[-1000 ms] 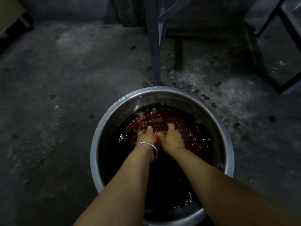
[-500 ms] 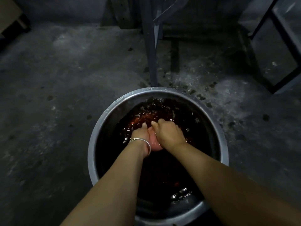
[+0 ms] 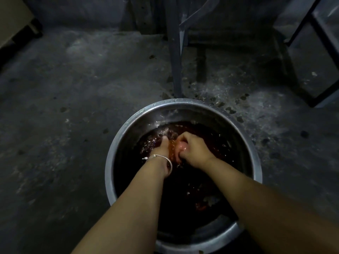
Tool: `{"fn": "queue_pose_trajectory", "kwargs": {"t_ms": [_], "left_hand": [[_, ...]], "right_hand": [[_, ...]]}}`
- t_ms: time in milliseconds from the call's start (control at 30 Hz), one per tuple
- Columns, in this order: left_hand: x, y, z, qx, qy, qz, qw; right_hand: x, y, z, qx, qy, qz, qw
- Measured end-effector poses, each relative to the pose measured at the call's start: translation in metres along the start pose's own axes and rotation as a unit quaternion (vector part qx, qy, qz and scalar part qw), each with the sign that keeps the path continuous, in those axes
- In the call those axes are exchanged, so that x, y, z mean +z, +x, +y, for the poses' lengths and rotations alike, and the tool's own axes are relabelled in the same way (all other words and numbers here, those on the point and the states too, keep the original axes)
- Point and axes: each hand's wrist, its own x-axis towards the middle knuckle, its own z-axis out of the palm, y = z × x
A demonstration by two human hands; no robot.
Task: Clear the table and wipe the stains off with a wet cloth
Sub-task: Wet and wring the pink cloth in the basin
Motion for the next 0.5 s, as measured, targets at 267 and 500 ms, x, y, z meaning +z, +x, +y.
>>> {"fn": "queue_pose_trajectory", "kwargs": {"t_ms": [267, 500], "left_hand": [[-0.004, -0.007, 0.011, -0.081, -0.082, -0.162, 0.980], [0.006, -0.008, 0.008, 0.033, -0.090, -0.153, 0.984]], "right_hand": [[-0.059, -0.011, -0.025, 0.013, 0.186, -0.284, 0.941], [-0.027, -0.006, 0.002, 0.116, 0.549, -0.033, 0.827]]}}
